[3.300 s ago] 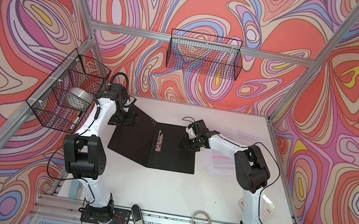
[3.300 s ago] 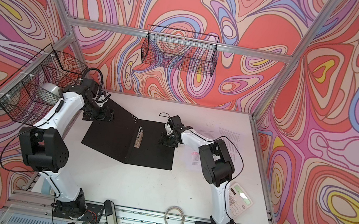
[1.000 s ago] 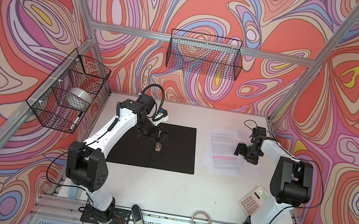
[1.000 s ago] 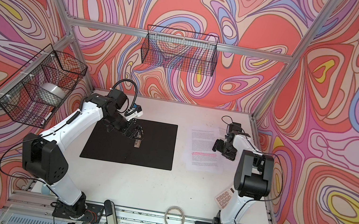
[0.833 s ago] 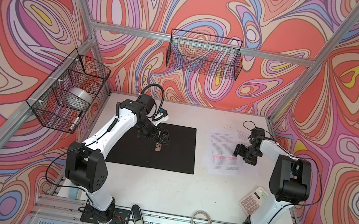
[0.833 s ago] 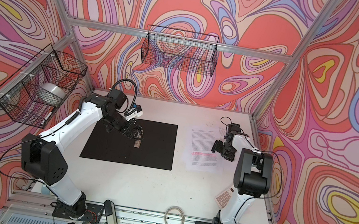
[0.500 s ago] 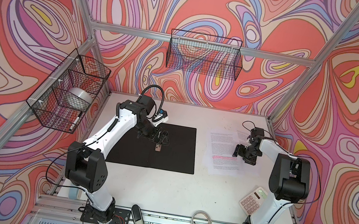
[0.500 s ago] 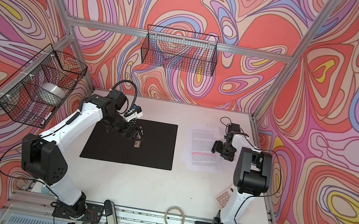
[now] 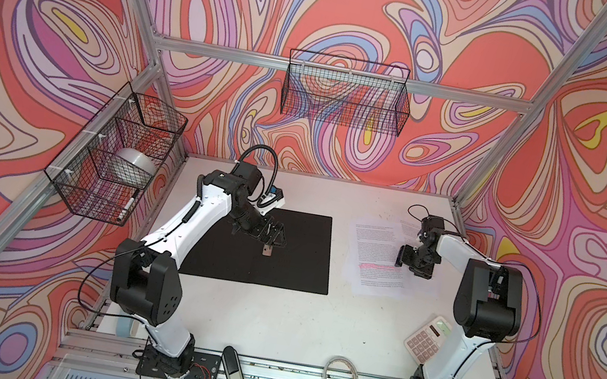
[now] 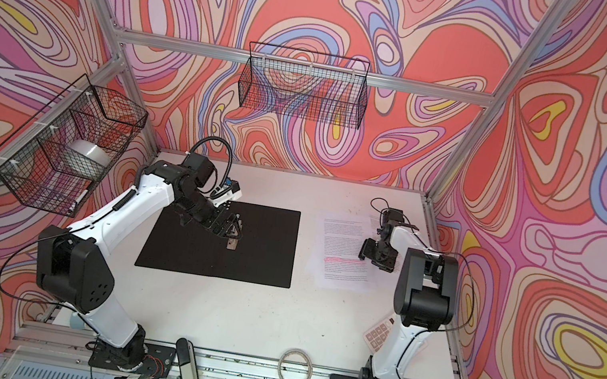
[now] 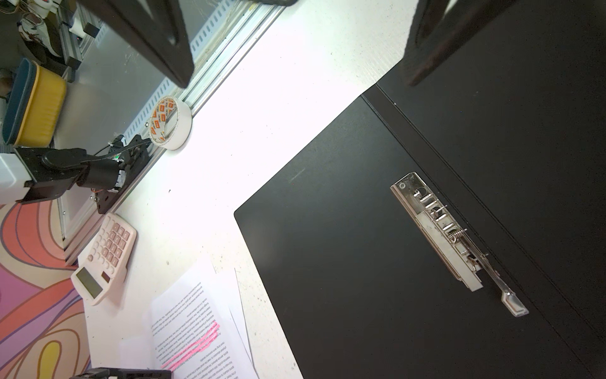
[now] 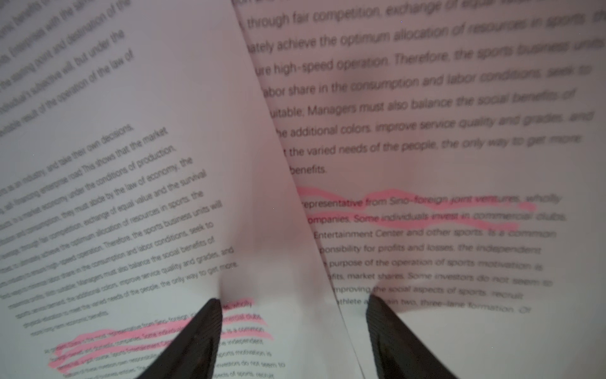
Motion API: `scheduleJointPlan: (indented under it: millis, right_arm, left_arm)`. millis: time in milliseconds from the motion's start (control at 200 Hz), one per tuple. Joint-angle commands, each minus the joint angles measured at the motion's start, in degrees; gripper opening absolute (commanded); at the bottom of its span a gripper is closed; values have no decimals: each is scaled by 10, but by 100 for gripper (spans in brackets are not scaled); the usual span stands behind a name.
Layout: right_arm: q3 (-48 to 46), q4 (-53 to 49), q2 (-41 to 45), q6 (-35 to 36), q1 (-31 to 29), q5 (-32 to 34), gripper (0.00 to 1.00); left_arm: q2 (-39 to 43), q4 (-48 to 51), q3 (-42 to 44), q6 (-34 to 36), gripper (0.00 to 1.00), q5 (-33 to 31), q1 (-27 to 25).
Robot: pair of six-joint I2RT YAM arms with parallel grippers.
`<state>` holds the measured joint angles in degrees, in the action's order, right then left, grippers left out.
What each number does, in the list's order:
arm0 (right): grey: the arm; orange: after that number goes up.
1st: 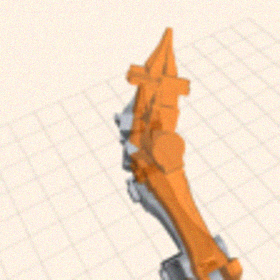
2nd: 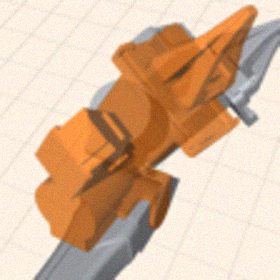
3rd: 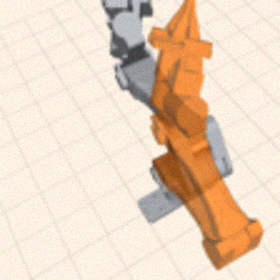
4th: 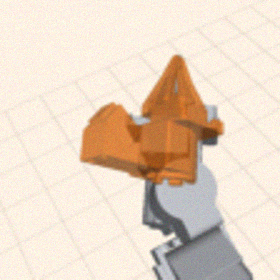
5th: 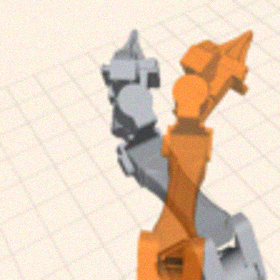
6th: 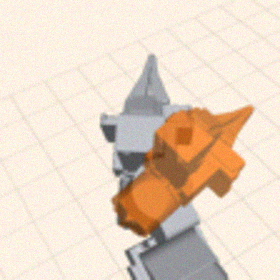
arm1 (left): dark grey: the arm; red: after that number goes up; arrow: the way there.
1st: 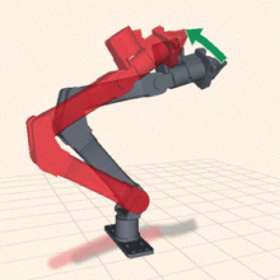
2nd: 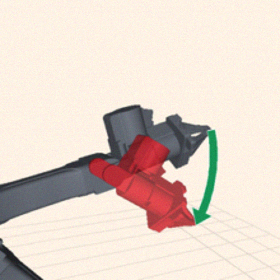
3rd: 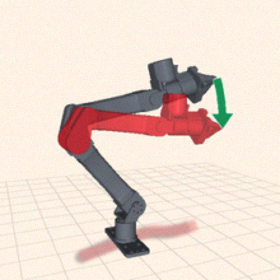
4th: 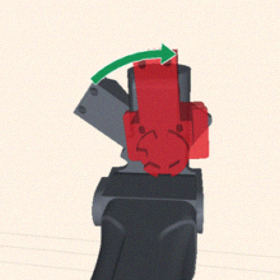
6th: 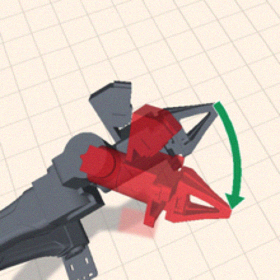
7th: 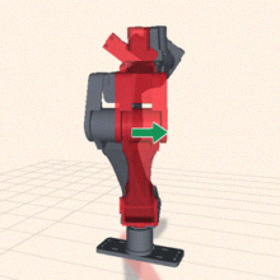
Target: Put the files into the folder
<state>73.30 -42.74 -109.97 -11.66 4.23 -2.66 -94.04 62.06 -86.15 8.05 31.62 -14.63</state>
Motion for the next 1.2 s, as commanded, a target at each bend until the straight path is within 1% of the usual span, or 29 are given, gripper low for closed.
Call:
scheduleJointPlan:
  millis: [0,165,416,586,726,906,1192]
  right_arm:
    - [1,-31,3,-11,-21,47,75]
    - [0,-36,-5,-19,-41,52,76]
    - [-14,-27,-13,-31,-46,49,75]
    - [-25,-17,-16,-34,-46,61,71]
    - [-32,-10,-16,-34,-46,61,66]
    - [-35,-8,-9,-35,-46,67,55]
    - [-35,-11,27,-35,-46,75,52]
  left_arm:
    - [11,-2,5,21,100,-2,-2]
    - [10,-3,6,26,100,-1,-2]
    - [9,-4,6,32,100,-4,-2]
    - [5,-5,5,33,100,-3,-2]
    - [2,-5,4,31,100,-3,-2]
    - [3,-4,4,31,100,-6,-2]
    - [5,0,-2,31,100,-9,-2]
